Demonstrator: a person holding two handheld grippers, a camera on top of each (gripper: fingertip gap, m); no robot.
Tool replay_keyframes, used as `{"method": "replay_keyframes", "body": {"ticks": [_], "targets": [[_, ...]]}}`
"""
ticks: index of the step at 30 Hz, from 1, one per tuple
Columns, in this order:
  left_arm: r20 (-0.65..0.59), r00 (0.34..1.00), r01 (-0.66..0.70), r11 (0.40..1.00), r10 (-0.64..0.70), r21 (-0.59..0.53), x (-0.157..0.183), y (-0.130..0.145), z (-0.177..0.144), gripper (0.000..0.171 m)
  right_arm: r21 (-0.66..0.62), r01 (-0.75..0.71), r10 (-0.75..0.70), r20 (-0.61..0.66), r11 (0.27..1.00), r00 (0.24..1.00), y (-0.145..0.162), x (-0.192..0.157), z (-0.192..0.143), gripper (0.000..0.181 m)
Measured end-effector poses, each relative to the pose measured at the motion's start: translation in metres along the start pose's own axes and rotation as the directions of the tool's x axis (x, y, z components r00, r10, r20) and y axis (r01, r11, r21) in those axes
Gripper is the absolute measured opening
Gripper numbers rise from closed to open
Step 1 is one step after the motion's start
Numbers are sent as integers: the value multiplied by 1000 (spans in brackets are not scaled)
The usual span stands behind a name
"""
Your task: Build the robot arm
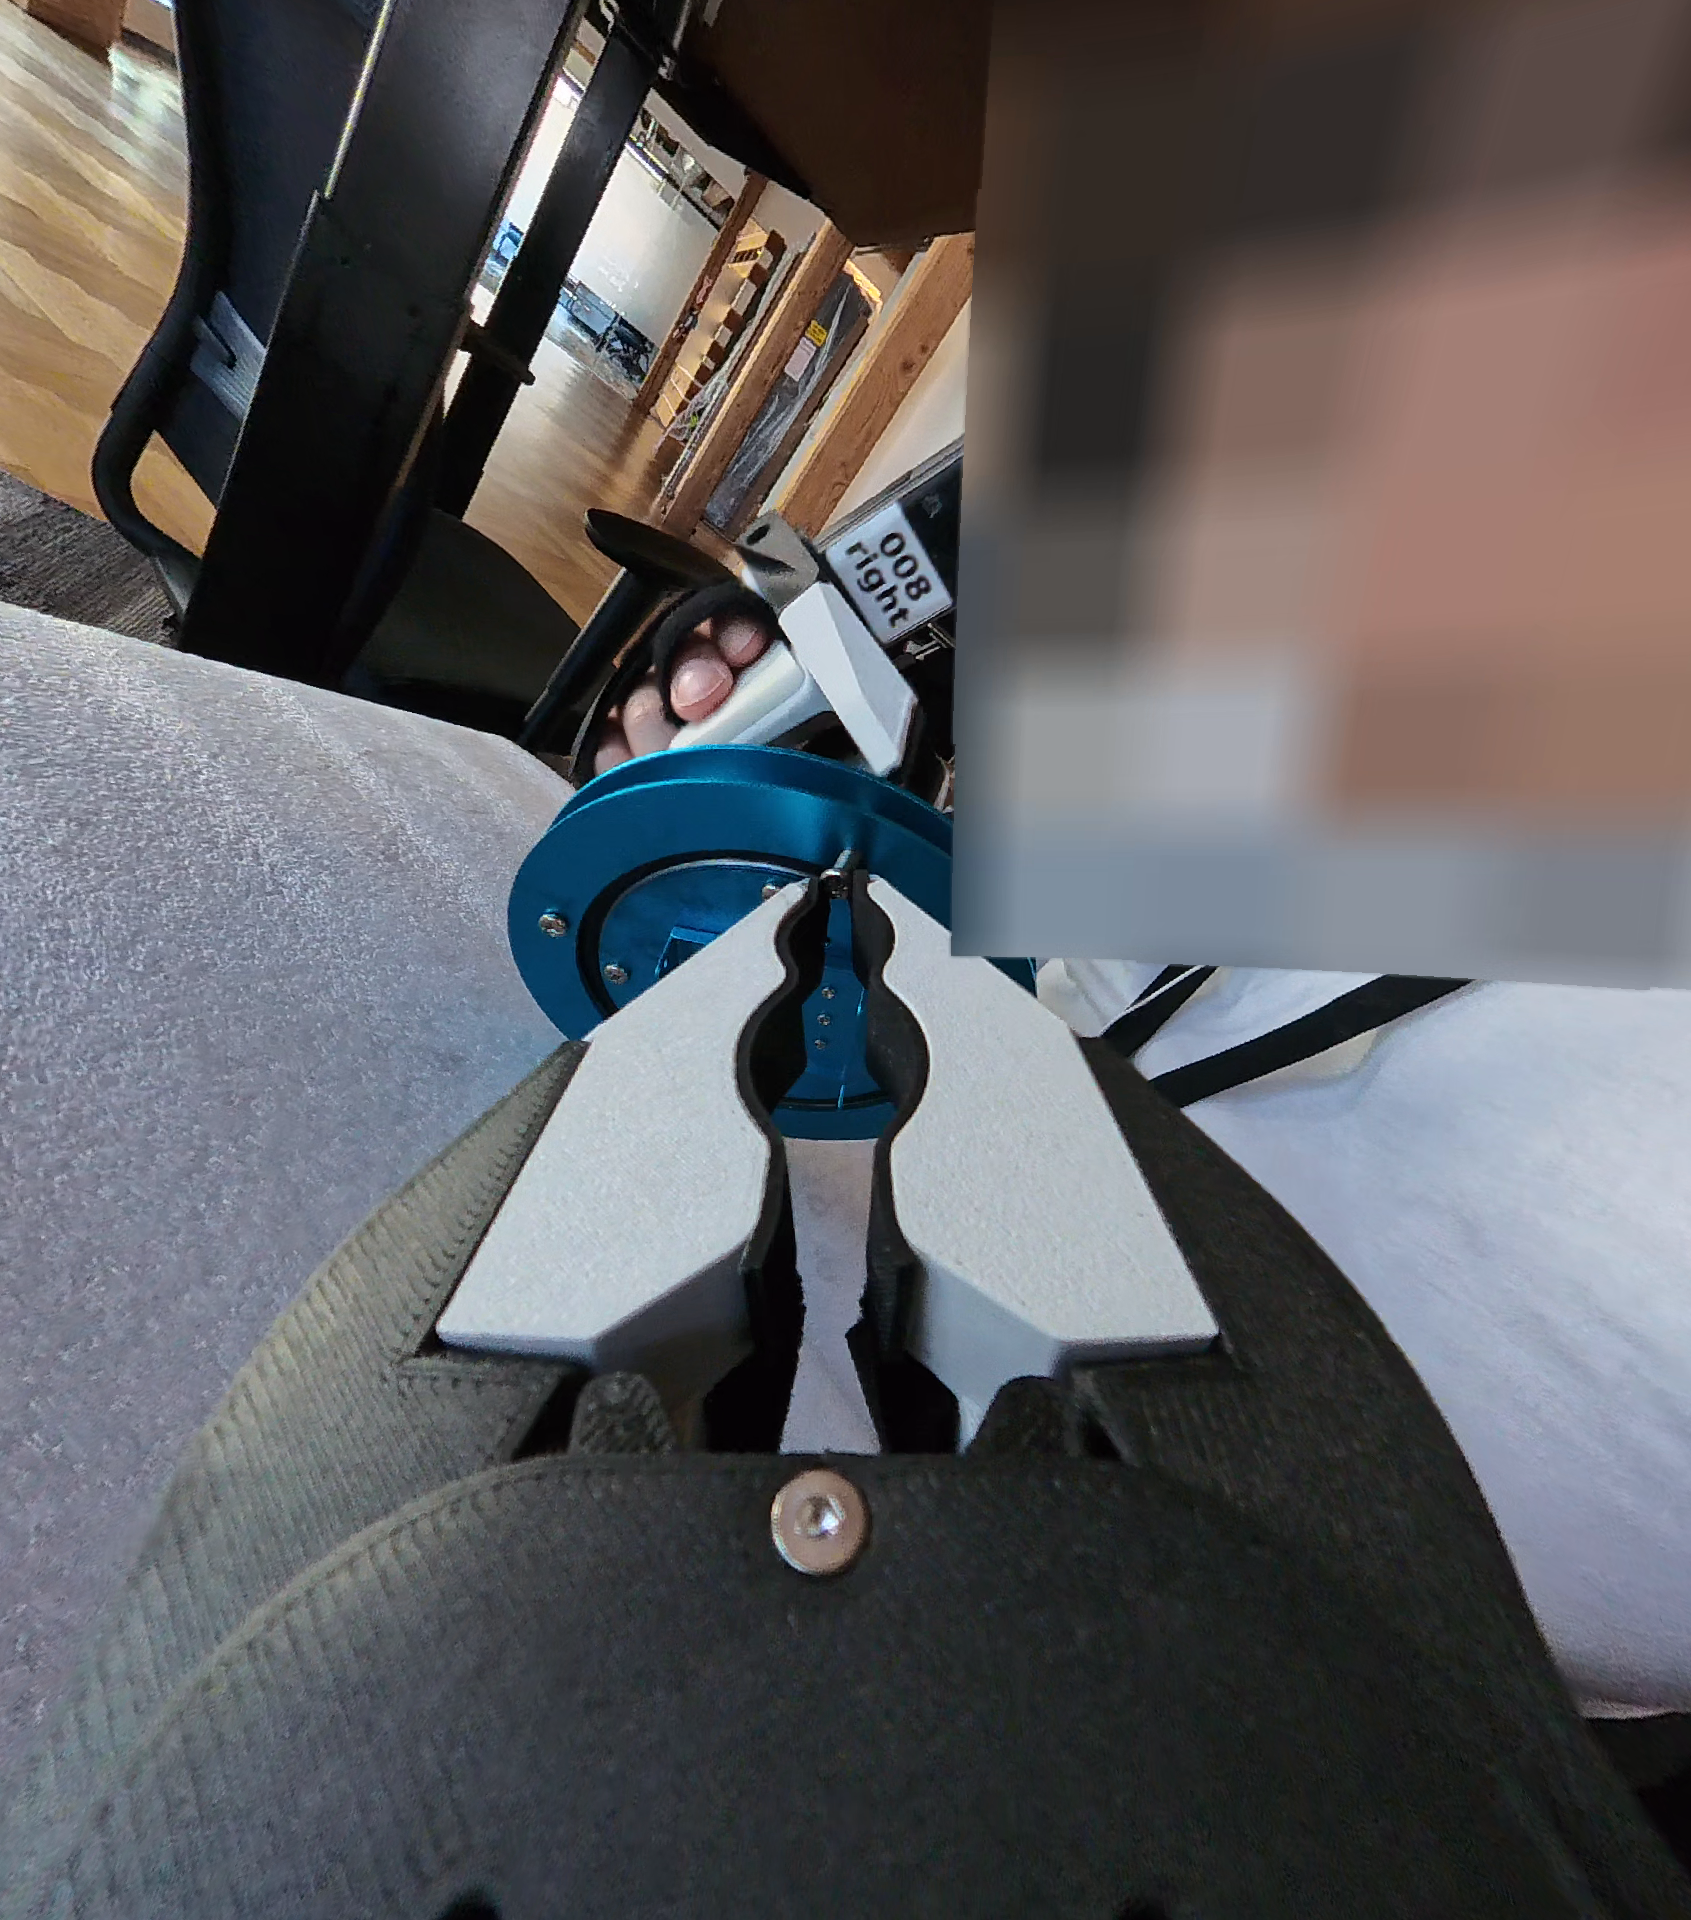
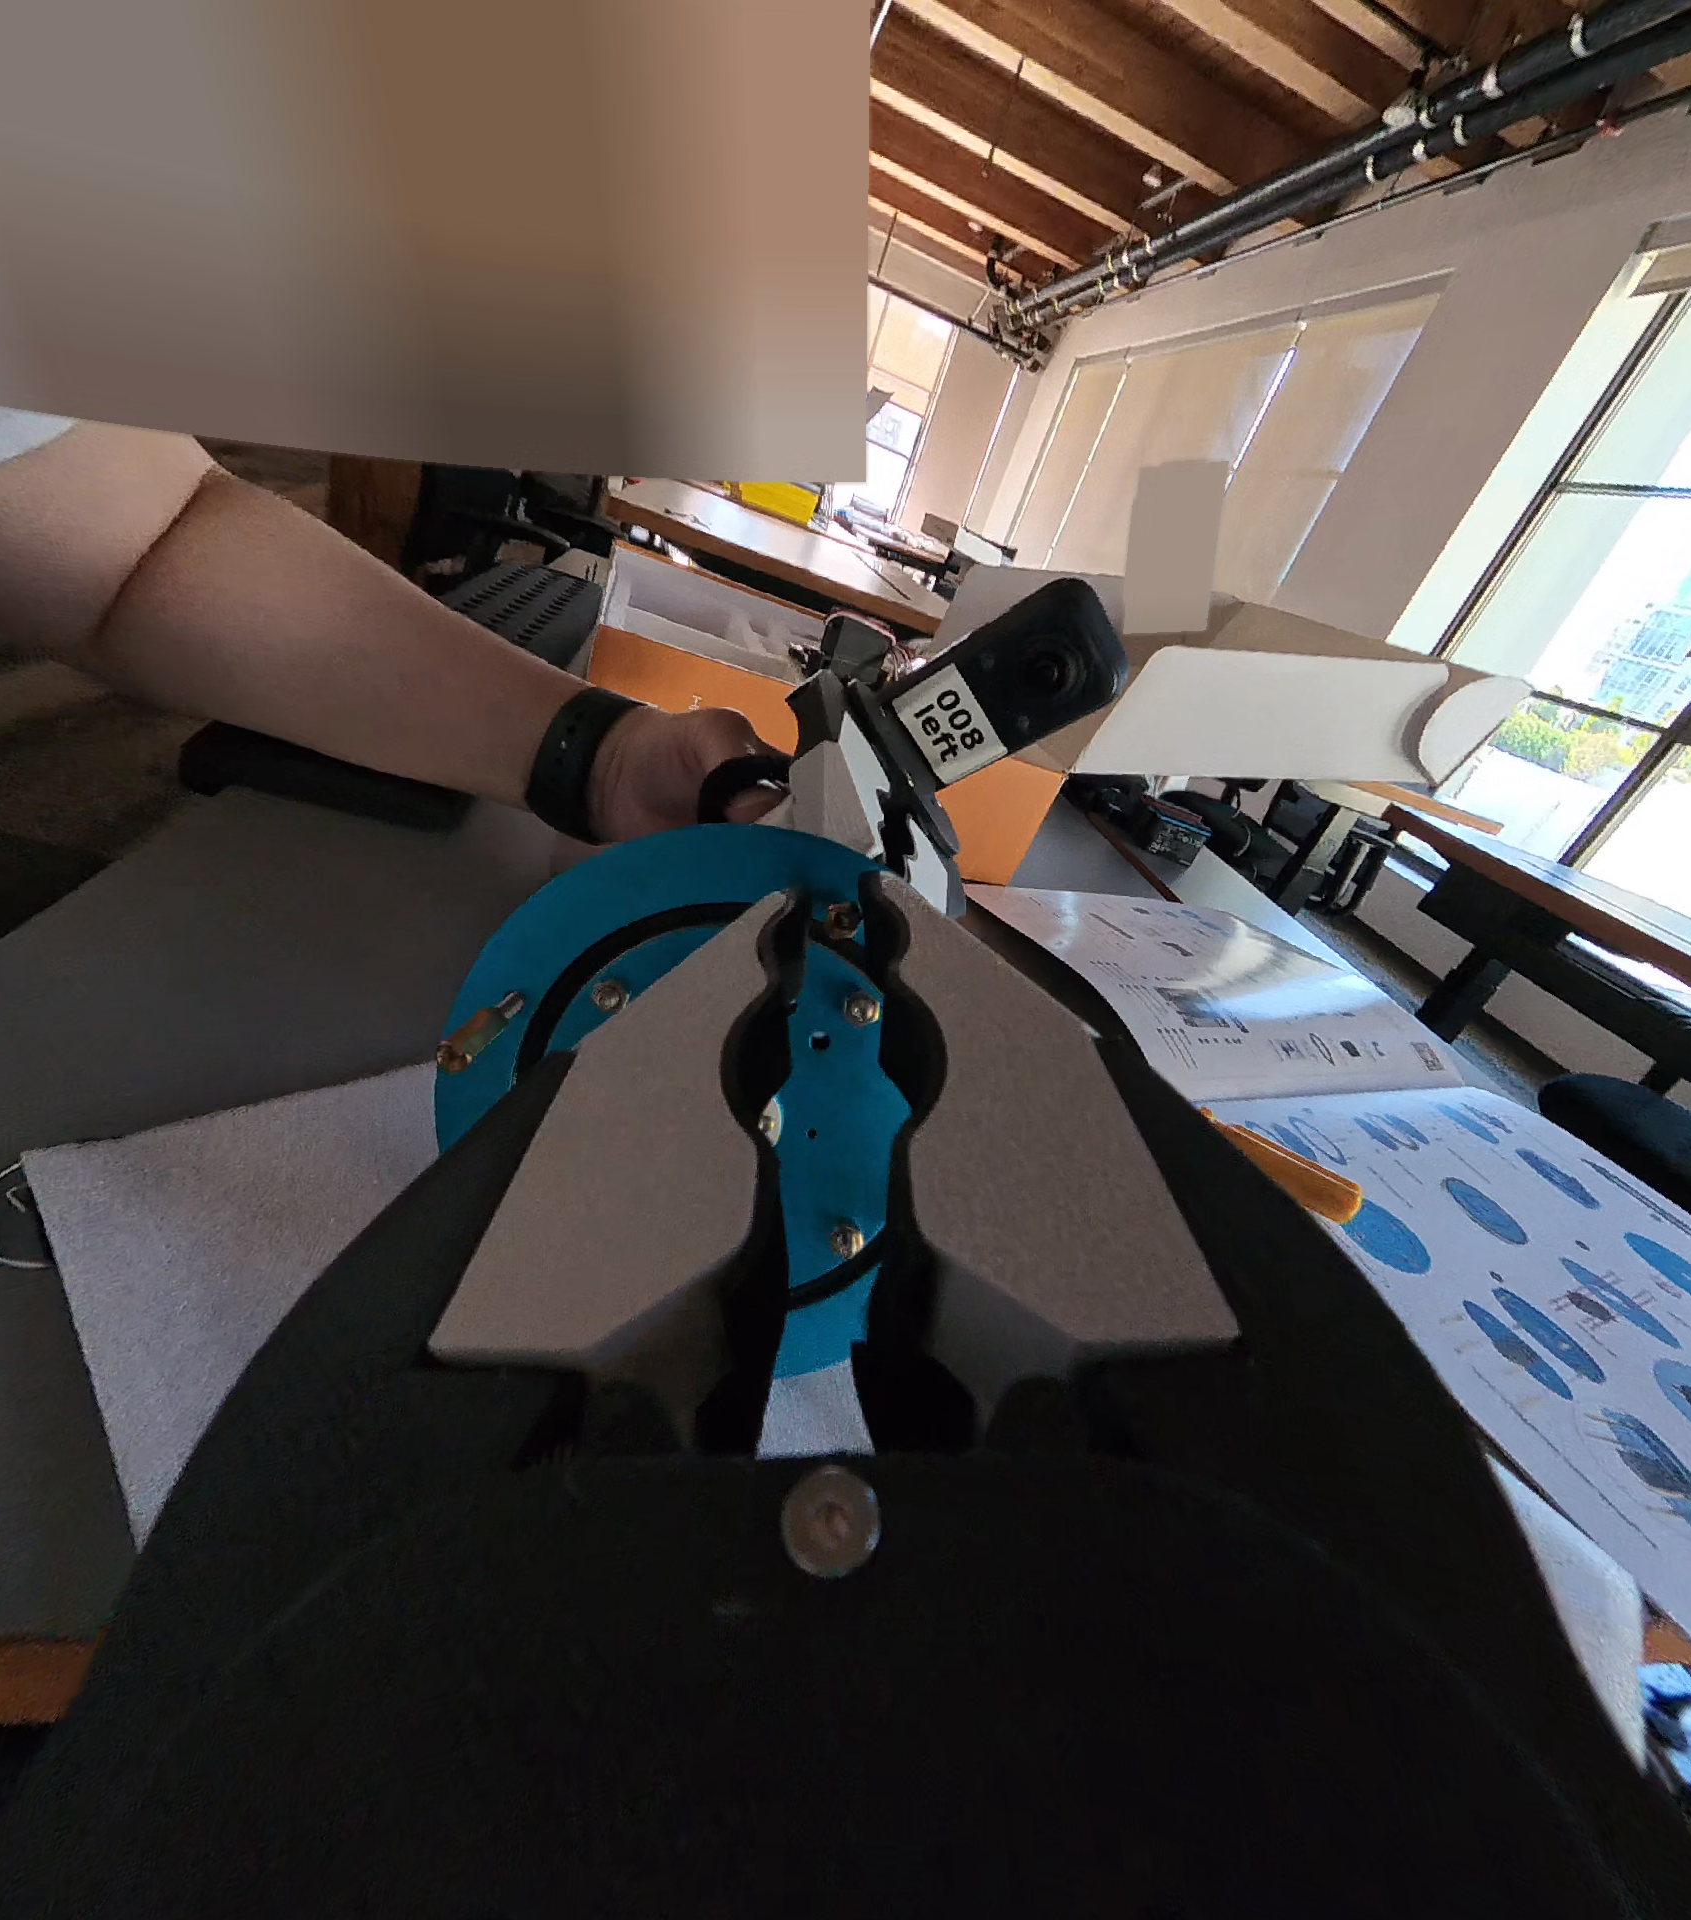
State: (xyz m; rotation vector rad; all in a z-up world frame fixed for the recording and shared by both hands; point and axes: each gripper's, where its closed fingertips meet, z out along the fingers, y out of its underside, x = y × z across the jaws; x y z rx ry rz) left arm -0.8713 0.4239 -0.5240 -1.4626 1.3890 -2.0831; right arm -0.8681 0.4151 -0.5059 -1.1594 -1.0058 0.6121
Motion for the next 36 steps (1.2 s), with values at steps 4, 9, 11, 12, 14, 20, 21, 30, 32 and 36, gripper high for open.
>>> {"method": "replay_keyframes", "body": {"ticks": [4,9,11,12,14,20,21,30,32,36], "targets": [[-13,1000,23,1000,-22,19,-2,-1,-1,2,84,-60,63,-32,995,998,2,5,-5,9],[-16,999,32,999,-32,30,-4,-2,-1,2,99,-77,81,-33,992,996,4,6,-7,7],[-5,1000,24,999,-24,31,-4,-3,0,3,99,-84,87,-31,992,996,2,7,-8,6],[0,1000,18,999,-18,29,-4,-3,0,2,94,-91,94,-25,991,995,2,7,-8,6],[9,1000,11,1000,-11,23,-4,-2,0,2,79,-103,105,-27,992,994,2,7,-8,6],[90,995,-35,999,34,15,-8,-3,0,2,70,-386,393,-149,920,907,6,15,-9,5],[106,993,-44,999,42,12,-8,-3,1,1,88,-472,480,-174,877,860,7,16,-10,5],[114,988,-97,994,103,-54,3,2,9,1,-93,-307,279,-235,947,931,1,0,-18,6],[117,987,-101,993,108,-64,4,3,9,0,-167,-247,205,-231,955,951,1,-2,-16,6],[121,986,-109,991,118,-79,5,2,8,0,-294,-138,57,-270,946,961,3,1,-16,4]]}}
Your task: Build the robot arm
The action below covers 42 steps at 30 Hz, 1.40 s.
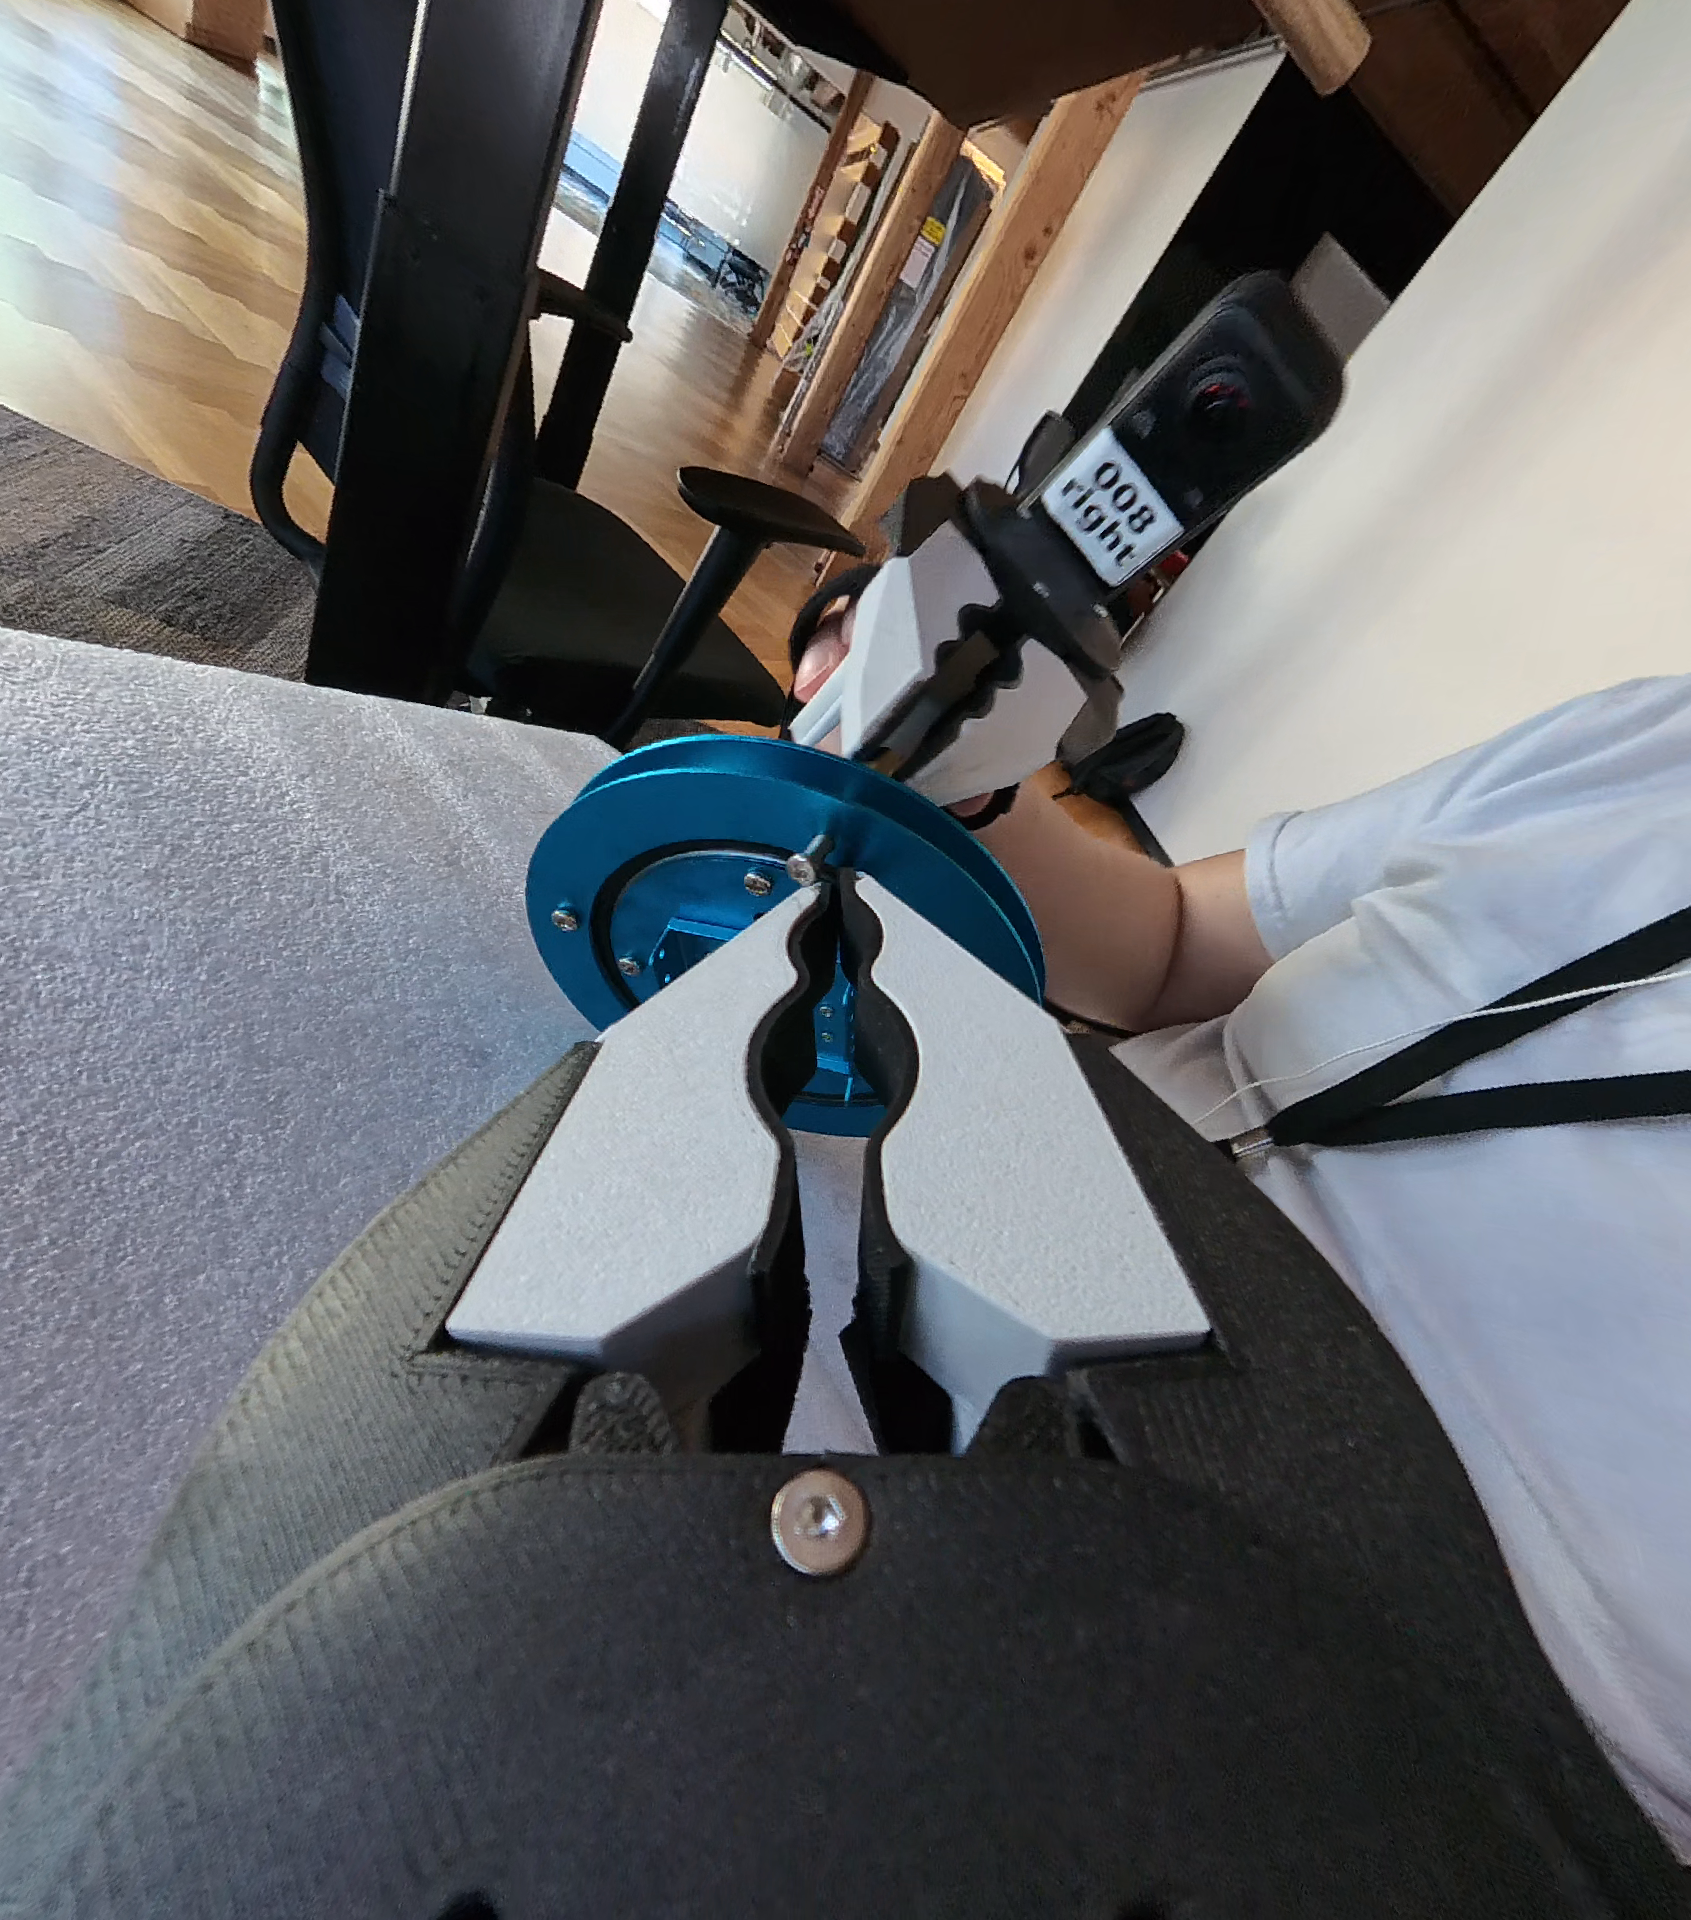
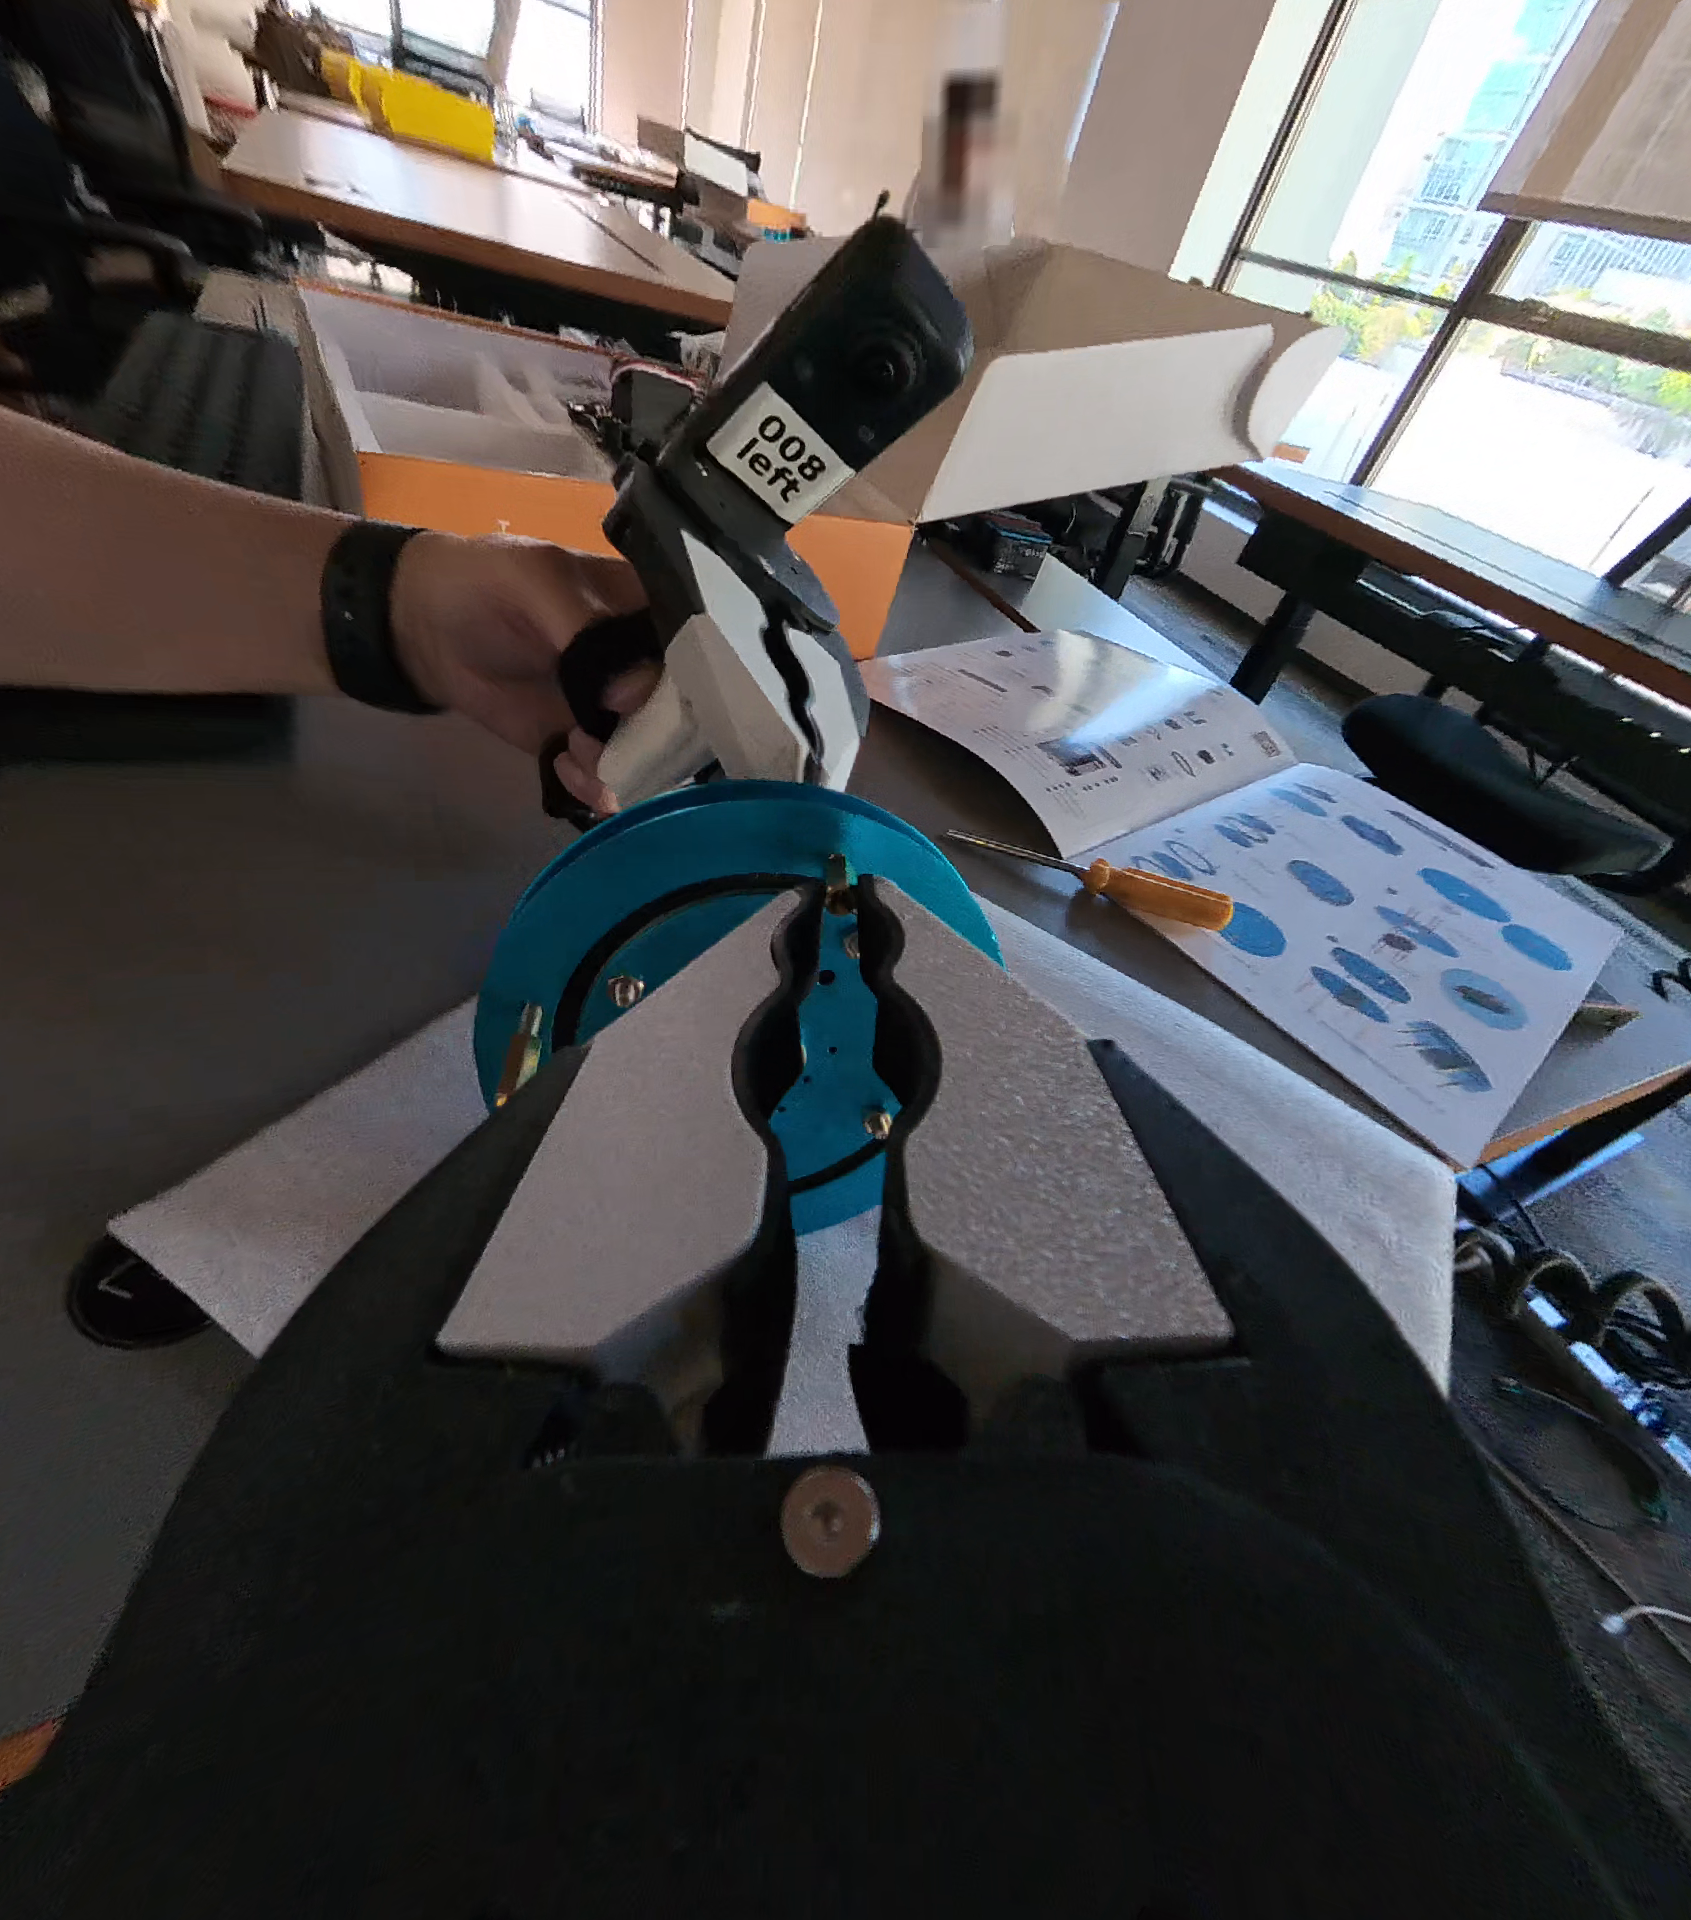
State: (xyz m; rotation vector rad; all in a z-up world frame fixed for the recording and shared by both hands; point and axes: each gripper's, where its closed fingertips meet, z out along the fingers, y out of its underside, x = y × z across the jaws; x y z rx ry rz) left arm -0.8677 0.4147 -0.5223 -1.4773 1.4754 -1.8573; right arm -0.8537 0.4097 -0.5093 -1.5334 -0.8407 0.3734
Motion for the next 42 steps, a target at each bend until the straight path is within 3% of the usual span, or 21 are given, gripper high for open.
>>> {"method": "replay_keyframes", "body": {"ticks": [3,7,13,21,28,30,36,42], "targets": [[-1,1000,-8,1000,8,-16,1,3,2,0,-11,-12,12,9,1000,1000,-3,-3,1,5],[4,999,-38,999,38,-27,2,3,4,0,-26,-186,188,53,982,981,1,-2,2,5],[-16,1000,12,1000,-12,4,3,-3,-2,0,-13,-208,208,106,978,972,1,-1,-6,4],[25,999,-22,999,21,29,-4,-6,-2,21,6,-256,252,153,967,955,2,1,-8,4],[-65,998,-18,999,21,48,5,-5,4,14,-10,-341,329,285,940,900,2,0,-6,4],[-80,996,-26,999,29,45,8,-4,6,4,-15,-338,327,297,941,897,3,1,-6,4],[-65,997,-29,999,32,43,6,-5,5,4,-10,-330,317,304,944,898,3,1,-4,4],[-52,997,-49,999,50,21,7,-4,5,4,-13,-182,181,216,983,959,-1,1,-3,4]]}}
